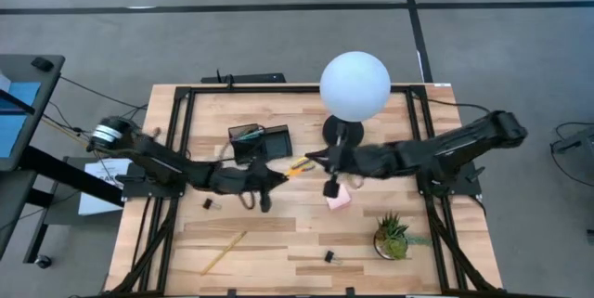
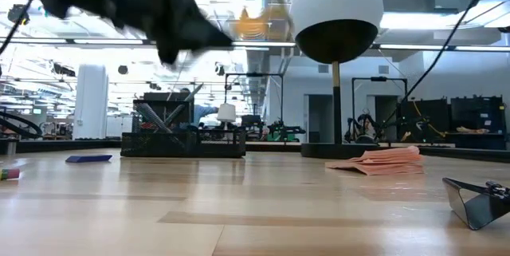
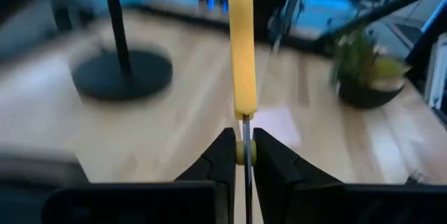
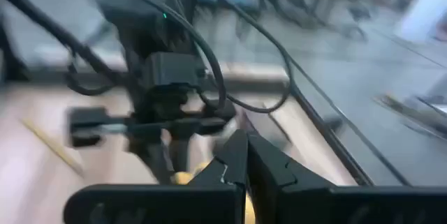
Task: Pick and place office supplies into organizer
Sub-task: Put the yellow scissors into the black desk organizer
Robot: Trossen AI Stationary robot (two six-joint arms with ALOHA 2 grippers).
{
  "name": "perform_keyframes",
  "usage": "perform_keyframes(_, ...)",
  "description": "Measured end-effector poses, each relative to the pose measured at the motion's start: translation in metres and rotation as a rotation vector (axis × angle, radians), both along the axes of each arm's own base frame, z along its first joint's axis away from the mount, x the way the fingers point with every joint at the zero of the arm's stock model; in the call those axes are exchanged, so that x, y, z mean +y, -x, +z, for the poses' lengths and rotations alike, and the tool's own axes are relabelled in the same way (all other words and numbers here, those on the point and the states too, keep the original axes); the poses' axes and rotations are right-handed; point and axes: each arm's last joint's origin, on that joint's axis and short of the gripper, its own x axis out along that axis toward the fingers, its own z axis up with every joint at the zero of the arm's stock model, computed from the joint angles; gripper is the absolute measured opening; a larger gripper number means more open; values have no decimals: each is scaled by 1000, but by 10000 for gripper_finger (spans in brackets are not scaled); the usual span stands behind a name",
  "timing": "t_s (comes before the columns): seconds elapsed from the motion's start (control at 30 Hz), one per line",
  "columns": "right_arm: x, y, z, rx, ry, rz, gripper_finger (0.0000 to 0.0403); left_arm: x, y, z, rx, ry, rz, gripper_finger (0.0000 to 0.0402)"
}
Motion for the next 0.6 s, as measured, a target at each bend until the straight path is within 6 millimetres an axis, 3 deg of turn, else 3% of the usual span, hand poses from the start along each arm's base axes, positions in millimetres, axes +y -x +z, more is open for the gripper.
perform_keyframes(0.07,-4,8,10,-106,-39,68,0,-2,13,22,-69,-78,23,18)
perform_keyframes(0.13,-11,12,7,-177,-74,124,0,0,30,42,-136,-135,48,18)
perform_keyframes(0.27,-29,12,-24,-286,-127,140,0,4,63,67,-246,-181,20,18)
perform_keyframes(0.4,-45,0,-62,-476,-134,205,0,11,86,62,-278,-206,1,18)
perform_keyframes(0.53,-59,-17,-78,-703,-98,261,0,19,96,49,-270,-194,21,18)
perform_keyframes(0.6,-69,-30,-88,-734,-87,235,0,21,97,44,-262,-189,23,18)
